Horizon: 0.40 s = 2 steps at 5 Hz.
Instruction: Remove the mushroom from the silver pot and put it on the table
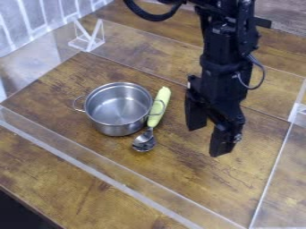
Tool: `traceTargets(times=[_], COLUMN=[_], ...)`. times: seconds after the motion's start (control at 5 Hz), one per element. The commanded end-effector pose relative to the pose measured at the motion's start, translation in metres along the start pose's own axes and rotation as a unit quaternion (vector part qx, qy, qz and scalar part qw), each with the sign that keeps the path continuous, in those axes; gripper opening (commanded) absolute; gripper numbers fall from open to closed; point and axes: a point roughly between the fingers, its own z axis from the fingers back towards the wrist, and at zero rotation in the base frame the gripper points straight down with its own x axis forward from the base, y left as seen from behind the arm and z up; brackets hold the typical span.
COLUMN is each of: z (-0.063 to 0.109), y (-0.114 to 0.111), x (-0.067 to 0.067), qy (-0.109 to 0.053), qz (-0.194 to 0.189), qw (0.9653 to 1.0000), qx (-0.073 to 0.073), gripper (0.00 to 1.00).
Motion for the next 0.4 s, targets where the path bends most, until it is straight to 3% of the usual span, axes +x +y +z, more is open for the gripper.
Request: traceTargets(times=[0.0, 0.2], z=[0.0238, 0.0202], y=[-0.0001, 0.0029], x=[0.0045, 0.0054], qy=[-0.042, -0.043], qz=[-0.024, -0.037], qw=[0.9987, 0.9982], qx=[0.014, 0.017], gripper=[1.00, 1.00])
